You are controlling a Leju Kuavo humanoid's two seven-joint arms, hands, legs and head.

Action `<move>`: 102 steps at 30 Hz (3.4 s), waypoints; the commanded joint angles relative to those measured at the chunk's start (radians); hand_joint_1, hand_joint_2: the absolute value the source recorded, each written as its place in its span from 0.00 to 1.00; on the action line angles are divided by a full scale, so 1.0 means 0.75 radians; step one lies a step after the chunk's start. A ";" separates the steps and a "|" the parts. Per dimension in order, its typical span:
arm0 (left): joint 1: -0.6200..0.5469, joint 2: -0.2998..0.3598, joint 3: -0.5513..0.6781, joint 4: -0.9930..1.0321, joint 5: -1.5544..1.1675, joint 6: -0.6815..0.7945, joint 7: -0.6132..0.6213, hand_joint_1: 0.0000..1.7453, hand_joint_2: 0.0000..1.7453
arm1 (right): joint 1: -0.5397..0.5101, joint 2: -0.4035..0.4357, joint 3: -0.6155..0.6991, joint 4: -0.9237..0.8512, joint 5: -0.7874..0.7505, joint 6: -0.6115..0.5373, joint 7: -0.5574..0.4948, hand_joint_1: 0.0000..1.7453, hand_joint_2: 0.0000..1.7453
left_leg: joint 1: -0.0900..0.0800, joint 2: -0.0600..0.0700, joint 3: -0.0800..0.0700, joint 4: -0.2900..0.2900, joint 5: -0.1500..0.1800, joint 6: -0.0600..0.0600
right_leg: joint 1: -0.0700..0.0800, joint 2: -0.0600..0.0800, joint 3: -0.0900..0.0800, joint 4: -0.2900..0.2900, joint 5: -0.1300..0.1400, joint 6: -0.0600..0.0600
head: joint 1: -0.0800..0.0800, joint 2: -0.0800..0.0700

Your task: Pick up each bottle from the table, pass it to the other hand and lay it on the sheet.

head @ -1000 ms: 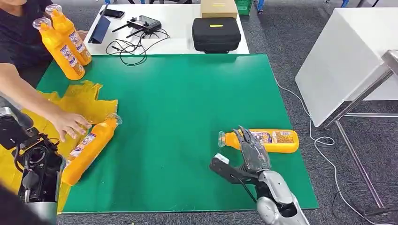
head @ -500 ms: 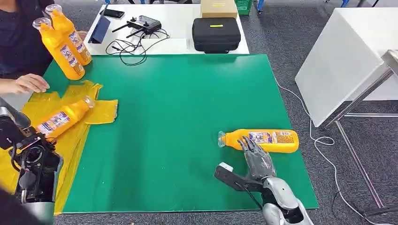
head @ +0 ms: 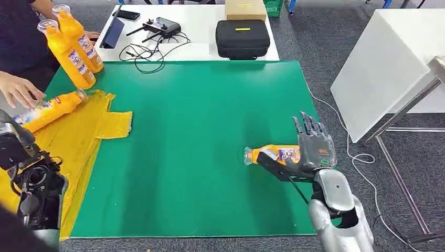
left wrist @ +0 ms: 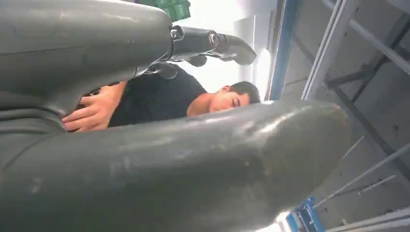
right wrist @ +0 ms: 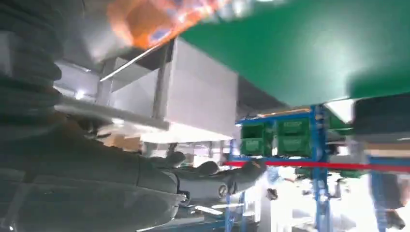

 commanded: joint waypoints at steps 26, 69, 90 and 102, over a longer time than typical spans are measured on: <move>-0.004 -0.065 0.037 -0.039 0.026 0.037 0.008 0.00 0.00 | -0.260 -0.148 -0.241 0.785 0.036 -0.010 -0.150 0.00 1.00 | 0.000 0.005 0.007 -0.002 -0.003 0.001 | 0.000 0.002 0.007 -0.003 0.000 0.001 | 0.000 0.000; -0.091 -0.137 0.008 0.002 -0.022 0.051 0.008 0.00 1.00 | -0.583 0.066 -0.118 1.424 0.241 0.048 -0.107 0.00 1.00 | 0.001 -0.002 0.005 -0.001 0.000 0.000 | 0.001 -0.004 0.005 -0.002 0.000 0.000 | 0.000 0.000; -0.102 -0.087 -0.078 0.027 0.068 0.091 0.008 0.00 1.00 | -0.553 0.061 -0.102 1.432 0.239 0.058 -0.148 1.00 1.00 | 0.002 0.002 0.022 -0.002 -0.001 0.000 | 0.002 -0.002 0.022 -0.004 0.000 0.000 | 0.001 0.000; -0.111 -0.054 -0.115 0.031 0.118 0.093 0.008 0.00 1.00 | -0.563 0.017 -0.071 1.469 0.242 0.129 -0.191 0.00 1.00 | 0.001 0.002 0.026 -0.002 -0.001 0.000 | 0.002 -0.003 0.026 -0.004 -0.001 0.000 | 0.001 0.000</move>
